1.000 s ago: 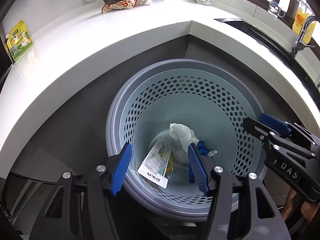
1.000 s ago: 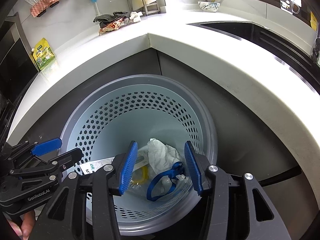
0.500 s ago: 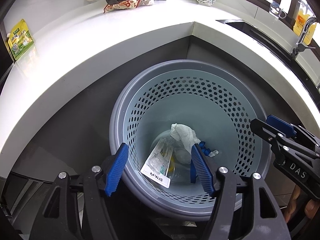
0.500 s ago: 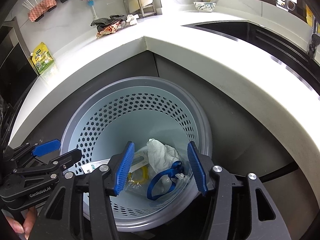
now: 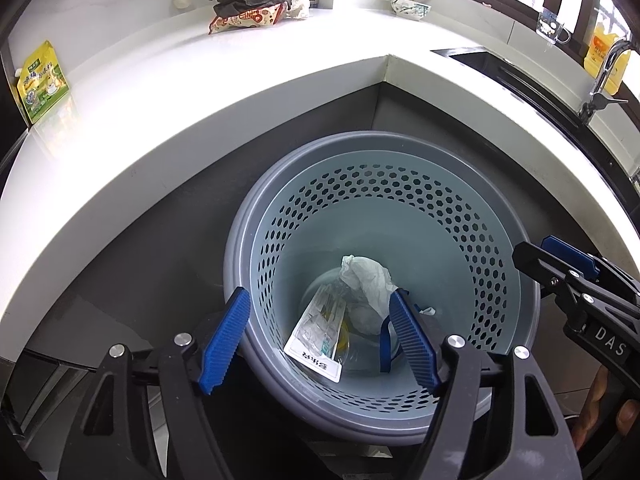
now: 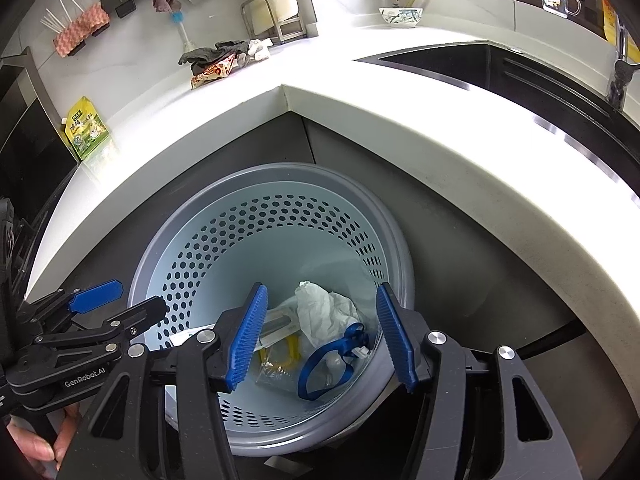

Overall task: Collect trash
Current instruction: 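Raise both tools from the bin and move toward the dark cloth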

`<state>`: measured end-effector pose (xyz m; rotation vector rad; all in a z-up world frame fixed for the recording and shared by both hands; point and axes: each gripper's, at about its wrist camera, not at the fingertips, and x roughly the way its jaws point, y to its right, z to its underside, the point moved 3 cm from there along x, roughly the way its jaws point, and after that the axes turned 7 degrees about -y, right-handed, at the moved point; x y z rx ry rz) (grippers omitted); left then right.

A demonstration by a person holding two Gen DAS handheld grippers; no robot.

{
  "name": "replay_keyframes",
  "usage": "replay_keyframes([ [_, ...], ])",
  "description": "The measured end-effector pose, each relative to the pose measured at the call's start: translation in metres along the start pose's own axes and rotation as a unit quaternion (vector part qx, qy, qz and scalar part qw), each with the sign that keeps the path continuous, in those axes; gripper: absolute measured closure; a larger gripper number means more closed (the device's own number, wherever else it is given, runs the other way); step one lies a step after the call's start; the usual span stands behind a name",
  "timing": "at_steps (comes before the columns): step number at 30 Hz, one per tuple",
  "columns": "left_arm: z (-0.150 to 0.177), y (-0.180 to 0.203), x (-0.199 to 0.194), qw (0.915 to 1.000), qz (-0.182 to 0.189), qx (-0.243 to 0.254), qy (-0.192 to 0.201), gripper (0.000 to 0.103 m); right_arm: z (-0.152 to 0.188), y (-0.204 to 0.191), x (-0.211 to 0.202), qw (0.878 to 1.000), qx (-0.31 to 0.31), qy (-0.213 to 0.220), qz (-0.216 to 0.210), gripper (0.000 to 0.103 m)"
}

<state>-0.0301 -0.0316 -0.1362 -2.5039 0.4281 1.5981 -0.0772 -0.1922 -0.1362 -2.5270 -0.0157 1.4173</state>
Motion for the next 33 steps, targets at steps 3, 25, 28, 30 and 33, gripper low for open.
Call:
replay_keyframes([
  [3, -0.003, -0.001, -0.002, 1.0, 0.0, -0.001, 0.005, 0.031, -0.001, 0.001, -0.004, 1.0, 0.002, 0.003, 0.001, 0.048],
  [25, -0.039, 0.005, -0.016, 0.9987, 0.0, 0.023, 0.044, 0.024, -0.016, 0.011, -0.028, 1.0, 0.018, 0.024, 0.009, 0.046],
  [28, -0.045, 0.004, -0.02, 0.9983, -0.005, 0.026, 0.052, 0.022, -0.022, 0.01, -0.032, 0.999, 0.014, 0.031, 0.008, 0.044],
  [30, -0.05, 0.003, -0.023, 0.9982, -0.005, 0.024, 0.055, 0.02, -0.026, 0.01, -0.035, 0.999, 0.013, 0.034, 0.005, 0.044],
  [33, -0.056, 0.001, -0.028, 0.998, -0.003, 0.02, 0.06, 0.019, -0.03, 0.011, -0.039, 0.999, 0.013, 0.041, 0.001, 0.043],
])
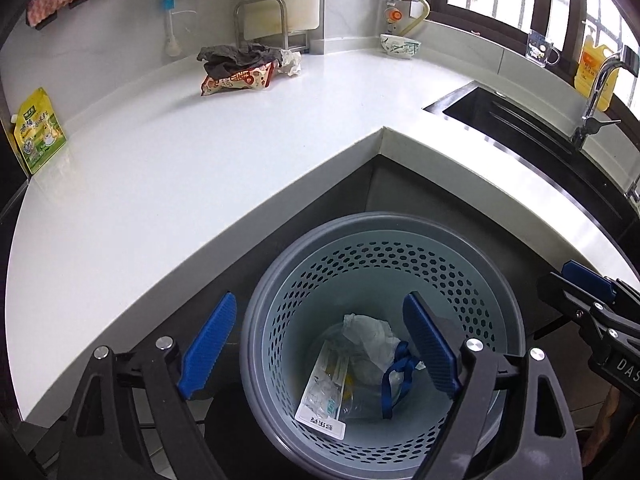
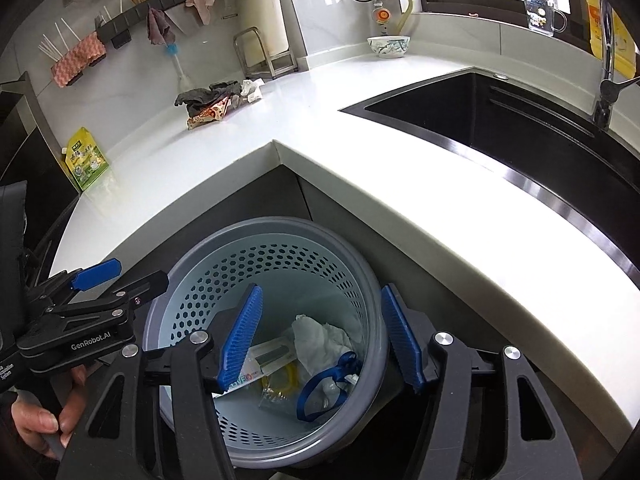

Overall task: Collect trash
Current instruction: 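Raise both tools from the bin and move toward the dark cloth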

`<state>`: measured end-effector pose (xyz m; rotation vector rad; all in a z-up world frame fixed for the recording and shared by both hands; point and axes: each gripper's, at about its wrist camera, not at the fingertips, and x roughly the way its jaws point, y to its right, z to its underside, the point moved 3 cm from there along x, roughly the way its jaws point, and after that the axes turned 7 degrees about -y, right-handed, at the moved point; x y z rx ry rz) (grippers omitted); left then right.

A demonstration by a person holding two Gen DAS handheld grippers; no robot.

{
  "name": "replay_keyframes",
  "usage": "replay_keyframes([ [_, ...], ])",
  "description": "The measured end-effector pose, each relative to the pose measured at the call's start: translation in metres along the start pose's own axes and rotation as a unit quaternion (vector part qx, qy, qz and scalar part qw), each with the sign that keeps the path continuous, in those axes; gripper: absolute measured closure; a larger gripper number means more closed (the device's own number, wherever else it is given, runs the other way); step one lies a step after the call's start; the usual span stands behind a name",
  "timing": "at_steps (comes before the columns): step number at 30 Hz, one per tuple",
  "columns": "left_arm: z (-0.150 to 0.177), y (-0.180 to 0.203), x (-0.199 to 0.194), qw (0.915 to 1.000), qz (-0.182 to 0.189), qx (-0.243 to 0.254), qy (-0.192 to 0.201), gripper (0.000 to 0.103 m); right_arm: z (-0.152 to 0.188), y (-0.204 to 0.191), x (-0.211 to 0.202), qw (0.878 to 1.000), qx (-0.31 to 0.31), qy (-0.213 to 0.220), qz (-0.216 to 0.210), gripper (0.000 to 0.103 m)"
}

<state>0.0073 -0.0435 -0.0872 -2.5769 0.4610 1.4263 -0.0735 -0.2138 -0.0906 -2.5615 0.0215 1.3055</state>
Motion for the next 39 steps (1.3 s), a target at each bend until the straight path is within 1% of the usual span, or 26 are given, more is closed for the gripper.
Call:
replay_keyframes([
  [6, -0.014, -0.003, -0.011, 0.9999, -0.004, -0.001, 0.017, 0.013, -0.01, 0.003, -0.003, 1.0, 0.002, 0.008, -0.001, 0.041],
  [10, -0.022, -0.005, -0.015, 0.9997, -0.005, -0.003, 0.023, 0.011, -0.013, 0.005, -0.004, 1.0, 0.007, 0.011, -0.003, 0.04],
  [17, -0.033, -0.01, -0.019, 0.9995, -0.007, -0.004, 0.029, 0.011, -0.024, 0.004, -0.008, 1.0, 0.007, 0.021, -0.005, 0.037],
  [27, -0.048, -0.014, -0.027, 0.999, 0.0, -0.007, 0.043, 0.011, -0.036, -0.002, -0.006, 1.0, 0.002, 0.024, -0.012, 0.037],
  [33, -0.062, -0.022, -0.031, 0.9986, -0.001, -0.015, 0.05, 0.011, -0.047, -0.011, -0.004, 0.999, -0.006, 0.029, -0.024, 0.037],
  [39, -0.078, -0.042, -0.037, 0.9973, -0.006, -0.04, 0.062, 0.011, -0.062, -0.02, 0.006, 0.999, -0.018, 0.029, -0.037, 0.037],
])
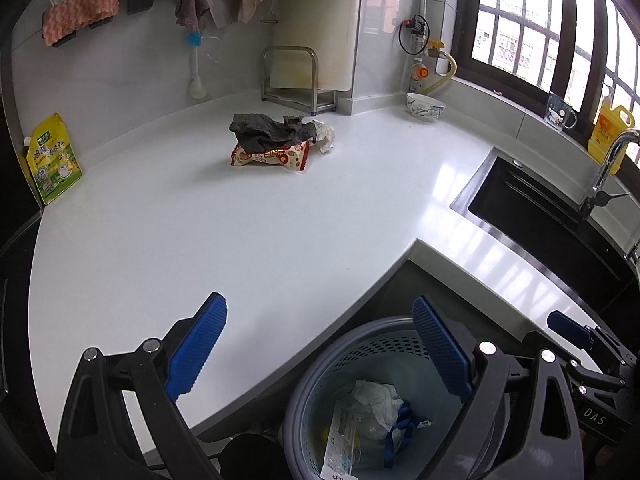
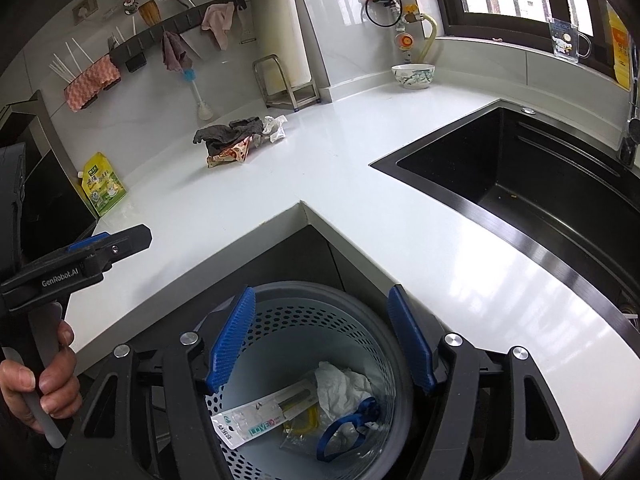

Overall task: Collect trash
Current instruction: 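Raise both tools from the bin and move toward the dark cloth, then close the left tool on the dark grey cloth and lift it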

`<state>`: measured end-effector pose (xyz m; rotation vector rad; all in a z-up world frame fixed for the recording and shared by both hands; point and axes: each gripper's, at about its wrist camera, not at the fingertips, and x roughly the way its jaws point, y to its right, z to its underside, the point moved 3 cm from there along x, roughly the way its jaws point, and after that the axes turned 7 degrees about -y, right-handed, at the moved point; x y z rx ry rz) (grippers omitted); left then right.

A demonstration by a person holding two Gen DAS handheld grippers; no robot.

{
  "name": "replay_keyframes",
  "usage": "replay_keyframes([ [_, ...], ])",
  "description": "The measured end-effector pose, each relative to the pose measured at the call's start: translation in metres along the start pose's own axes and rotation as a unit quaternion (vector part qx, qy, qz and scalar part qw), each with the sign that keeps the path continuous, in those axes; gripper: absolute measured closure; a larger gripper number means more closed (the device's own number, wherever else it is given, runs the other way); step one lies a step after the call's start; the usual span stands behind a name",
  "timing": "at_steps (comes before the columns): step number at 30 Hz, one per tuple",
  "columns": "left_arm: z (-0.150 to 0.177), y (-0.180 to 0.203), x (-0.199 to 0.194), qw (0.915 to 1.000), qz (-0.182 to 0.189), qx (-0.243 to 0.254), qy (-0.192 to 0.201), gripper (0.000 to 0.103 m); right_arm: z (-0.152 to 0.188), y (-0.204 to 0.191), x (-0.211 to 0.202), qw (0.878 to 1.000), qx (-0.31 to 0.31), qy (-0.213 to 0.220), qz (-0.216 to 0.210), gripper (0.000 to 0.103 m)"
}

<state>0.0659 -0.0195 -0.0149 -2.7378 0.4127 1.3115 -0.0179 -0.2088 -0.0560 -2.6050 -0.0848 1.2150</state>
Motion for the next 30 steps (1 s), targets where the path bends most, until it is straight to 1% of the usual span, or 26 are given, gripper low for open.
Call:
replay_keyframes([
  [8, -0.024, -0.03, 0.003, 0.9992, -0.025, -0.025, 0.017, 0.01, -0.03, -0.02, 0.019, 0.999, -0.028, -0.002, -0.017, 0.037],
  [13, -0.047, -0.047, 0.015, 0.9982, -0.036, -0.043, 0.022, 0.01, -0.057, -0.032, 0.032, 0.999, -0.041, 0.001, -0.028, 0.037],
  [16, -0.064, -0.054, 0.025, 0.9975, -0.047, -0.044, 0.027, 0.01, -0.073, -0.036, 0.044, 0.998, -0.05, 0.002, -0.026, 0.037],
  [19, -0.083, -0.058, 0.038, 0.9968, -0.055, -0.049, 0.029, 0.01, -0.09, -0.039, 0.058, 0.998, -0.053, -0.001, -0.03, 0.036],
  [23, -0.111, -0.065, 0.059, 0.9962, -0.052, -0.063, 0.028, 0.01, -0.114, -0.042, 0.075, 0.997, -0.063, -0.003, -0.031, 0.036],
  [25, -0.126, -0.068, 0.073, 0.9956, -0.06, -0.066, 0.03, 0.009, -0.123, -0.045, 0.082, 0.997, -0.069, -0.002, -0.034, 0.036],
  [30, -0.156, -0.079, 0.11, 0.9939, -0.066, -0.085, 0.024, 0.009, -0.135, -0.047, 0.1, 0.996, -0.085, -0.009, -0.037, 0.036],
])
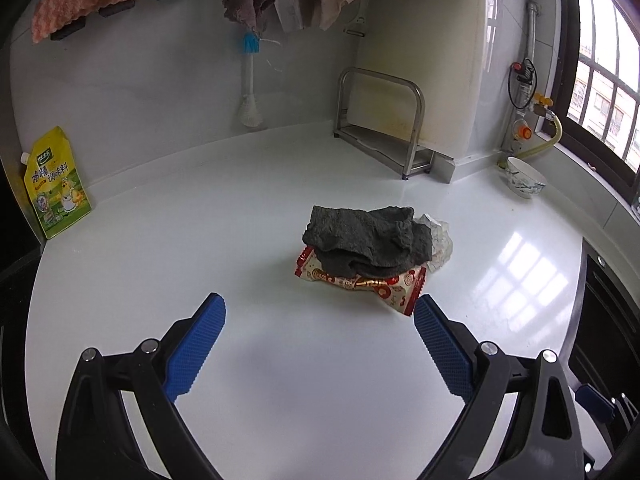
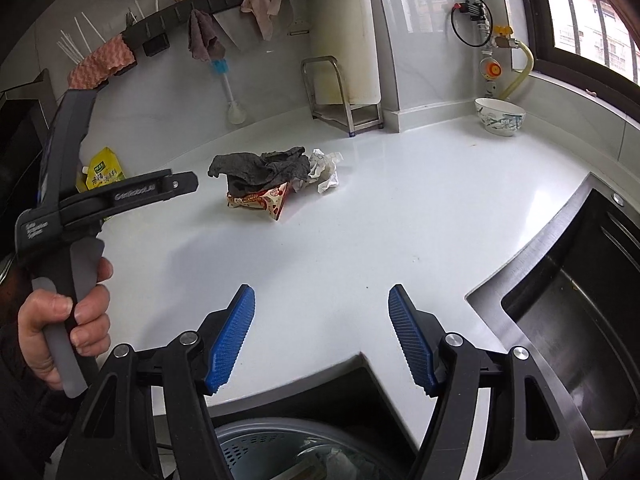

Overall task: Collect trash
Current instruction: 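Close the left tool on the dark grey cloth and lift it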

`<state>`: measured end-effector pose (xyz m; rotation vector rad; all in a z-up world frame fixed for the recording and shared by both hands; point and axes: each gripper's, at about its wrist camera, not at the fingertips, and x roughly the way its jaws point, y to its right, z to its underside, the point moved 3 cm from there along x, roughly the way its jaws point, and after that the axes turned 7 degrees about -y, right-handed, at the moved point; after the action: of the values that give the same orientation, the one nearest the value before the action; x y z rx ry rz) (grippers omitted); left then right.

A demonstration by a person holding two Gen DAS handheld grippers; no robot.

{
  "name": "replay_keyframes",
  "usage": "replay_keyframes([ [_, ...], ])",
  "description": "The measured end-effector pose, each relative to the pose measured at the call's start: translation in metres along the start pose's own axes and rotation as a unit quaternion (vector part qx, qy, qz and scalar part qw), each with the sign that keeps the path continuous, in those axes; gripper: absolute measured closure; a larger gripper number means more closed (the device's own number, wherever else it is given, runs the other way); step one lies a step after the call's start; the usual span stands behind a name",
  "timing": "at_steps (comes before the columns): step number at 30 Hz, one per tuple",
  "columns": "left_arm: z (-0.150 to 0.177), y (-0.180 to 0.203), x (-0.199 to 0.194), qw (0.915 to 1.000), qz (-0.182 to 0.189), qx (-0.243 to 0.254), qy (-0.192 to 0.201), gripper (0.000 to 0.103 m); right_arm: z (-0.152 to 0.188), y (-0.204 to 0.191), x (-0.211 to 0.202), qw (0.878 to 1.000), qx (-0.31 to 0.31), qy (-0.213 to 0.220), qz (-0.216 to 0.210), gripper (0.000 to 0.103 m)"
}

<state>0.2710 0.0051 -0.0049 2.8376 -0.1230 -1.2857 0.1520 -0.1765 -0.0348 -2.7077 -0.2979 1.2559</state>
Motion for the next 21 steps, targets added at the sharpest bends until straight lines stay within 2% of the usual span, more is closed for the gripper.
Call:
replay_keyframes([
  [10, -0.034, 0.011, 0.064, 0.9997, -0.022, 0.011, -0.006, 0.009, -0.012, 0.015, 0.032, 1.0, 0.008, -0.018, -0.001, 0.036],
  [15, -0.042, 0.013, 0.08, 0.9997, -0.024, 0.005, -0.006, 0.012, -0.012, 0.021, 0.044, 1.0, 0.015, -0.025, -0.001, 0.036],
  [17, -0.042, 0.014, 0.081, 0.9997, -0.024, 0.007, -0.003, 0.026, -0.012, 0.024, 0.048, 0.999, 0.019, -0.028, -0.001, 0.036],
  [19, -0.042, 0.016, 0.08, 0.9997, -0.021, 0.012, -0.002, 0.047, -0.012, 0.026, 0.052, 0.999, 0.022, -0.031, -0.001, 0.036],
  [20, -0.041, 0.017, 0.078, 0.9997, -0.021, 0.013, 0.004, 0.052, -0.012, 0.027, 0.053, 0.999, 0.023, -0.031, -0.002, 0.036],
  [21, -0.04, 0.017, 0.074, 0.9997, -0.019, 0.014, 0.011, 0.063, -0.012, 0.028, 0.053, 0.999, 0.024, -0.031, -0.002, 0.036],
])
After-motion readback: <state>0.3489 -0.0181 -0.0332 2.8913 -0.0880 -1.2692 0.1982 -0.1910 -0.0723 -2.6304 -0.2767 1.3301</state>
